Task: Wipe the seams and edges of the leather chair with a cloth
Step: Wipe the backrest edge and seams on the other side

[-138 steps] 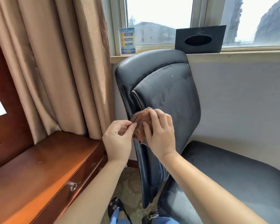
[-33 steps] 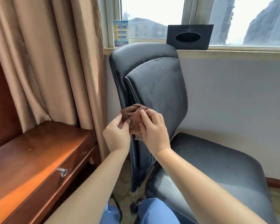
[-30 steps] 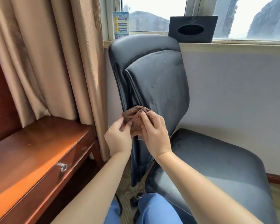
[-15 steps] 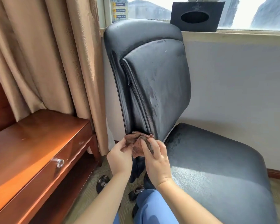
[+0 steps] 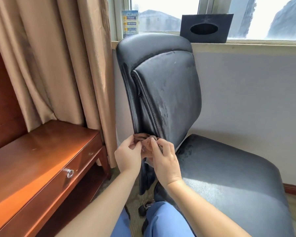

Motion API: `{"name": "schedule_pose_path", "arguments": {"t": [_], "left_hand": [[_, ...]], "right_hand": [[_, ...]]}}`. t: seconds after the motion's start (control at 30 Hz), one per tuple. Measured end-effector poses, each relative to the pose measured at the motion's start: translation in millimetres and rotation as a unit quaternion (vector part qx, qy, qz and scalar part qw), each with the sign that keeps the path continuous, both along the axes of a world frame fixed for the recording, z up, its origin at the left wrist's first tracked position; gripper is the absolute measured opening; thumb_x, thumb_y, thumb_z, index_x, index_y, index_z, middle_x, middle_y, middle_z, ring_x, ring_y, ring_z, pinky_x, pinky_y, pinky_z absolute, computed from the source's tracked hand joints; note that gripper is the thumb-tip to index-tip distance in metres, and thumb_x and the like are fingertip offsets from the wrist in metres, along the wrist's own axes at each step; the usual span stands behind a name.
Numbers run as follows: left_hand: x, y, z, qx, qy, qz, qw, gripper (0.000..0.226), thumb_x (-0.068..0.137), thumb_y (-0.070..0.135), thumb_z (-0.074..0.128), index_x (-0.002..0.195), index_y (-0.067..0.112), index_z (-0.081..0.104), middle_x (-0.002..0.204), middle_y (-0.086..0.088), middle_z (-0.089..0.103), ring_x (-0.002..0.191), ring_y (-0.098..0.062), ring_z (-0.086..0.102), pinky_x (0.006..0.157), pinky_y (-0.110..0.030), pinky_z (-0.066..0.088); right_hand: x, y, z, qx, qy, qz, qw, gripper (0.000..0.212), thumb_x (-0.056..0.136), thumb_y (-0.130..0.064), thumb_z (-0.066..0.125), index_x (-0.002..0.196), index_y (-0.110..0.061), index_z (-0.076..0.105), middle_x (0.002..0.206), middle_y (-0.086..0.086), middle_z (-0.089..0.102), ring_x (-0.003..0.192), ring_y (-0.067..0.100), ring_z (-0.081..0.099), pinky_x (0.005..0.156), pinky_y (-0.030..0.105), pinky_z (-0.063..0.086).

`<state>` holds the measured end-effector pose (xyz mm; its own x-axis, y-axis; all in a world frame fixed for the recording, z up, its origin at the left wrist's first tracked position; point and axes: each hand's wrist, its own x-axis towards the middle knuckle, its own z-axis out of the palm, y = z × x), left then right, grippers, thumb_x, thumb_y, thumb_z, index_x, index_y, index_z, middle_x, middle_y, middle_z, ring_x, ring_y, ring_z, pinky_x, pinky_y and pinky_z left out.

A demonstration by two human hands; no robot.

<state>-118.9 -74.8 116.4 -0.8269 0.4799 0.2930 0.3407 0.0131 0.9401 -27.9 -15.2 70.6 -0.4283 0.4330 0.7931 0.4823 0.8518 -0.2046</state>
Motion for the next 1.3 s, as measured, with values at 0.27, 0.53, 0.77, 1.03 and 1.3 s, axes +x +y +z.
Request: {"name": "schedule_pose_path", "arguments": {"t": [0.27,0.53,0.77,1.03,1.3], "left_hand": [[-23.4,11.8,70.4,0.067,0.067,0.005,0.995,0.028,0.084,0.017,0.072,0.112,0.013,0.072,0.103,0.002,0.073,0.097,-0.011,0.068,0.091,-0.031,0.054],[-21.5,17.2,34.7,-0.018,0.051,0.031,0.998,0.026,0.084,0.021,0.072,0.109,0.012,0.073,0.101,-0.002,0.073,0.097,-0.017,0.066,0.082,-0.024,0.048],[-14.2,14.5,-19.3,-0.065,0.049,0.031,0.996,0.016,0.086,0.014,0.069,0.1,0.009,0.071,0.102,-0.003,0.069,0.095,-0.02,0.062,0.075,-0.025,0.044],[-17.7,8.8,-66.1,-0.137,0.078,-0.005,0.987,0.006,0.088,0.018,0.067,0.092,0.015,0.069,0.099,0.005,0.06,0.085,-0.015,0.057,0.068,-0.026,0.042],[-18.8,10.3,-120.2,-0.202,0.045,-0.031,0.978,0.006,0.087,0.018,0.066,0.088,0.013,0.069,0.096,0.005,0.062,0.085,-0.015,0.059,0.07,-0.03,0.047]], "right_hand": [[-16.9,11.1,90.4,0.049,0.066,0.005,0.997,0.061,0.064,0.01,0.072,0.122,-0.001,0.058,0.118,0.005,0.035,0.104,0.027,0.036,0.067,0.036,0.052],[-12.3,34.4,48.3,0.184,-0.066,-0.024,0.98,0.048,0.073,-0.002,0.055,0.121,0.001,0.06,0.121,0.011,0.037,0.105,0.03,0.039,0.073,0.036,0.056],[-7.3,36.0,1.8,0.235,-0.063,0.0,0.97,0.04,0.095,-0.004,0.029,0.114,-0.002,0.065,0.116,0.009,0.044,0.103,0.027,0.047,0.092,0.039,0.05],[-11.2,28.6,-46.3,0.22,-0.067,-0.003,0.973,0.031,0.092,-0.002,0.036,0.109,-0.005,0.062,0.107,0.005,0.045,0.101,0.023,0.046,0.093,0.034,0.04],[-2.7,26.9,-90.8,0.212,-0.112,0.021,0.971,0.026,0.088,-0.002,0.043,0.106,-0.008,0.061,0.103,0.003,0.051,0.099,0.019,0.048,0.087,0.029,0.043]]}}
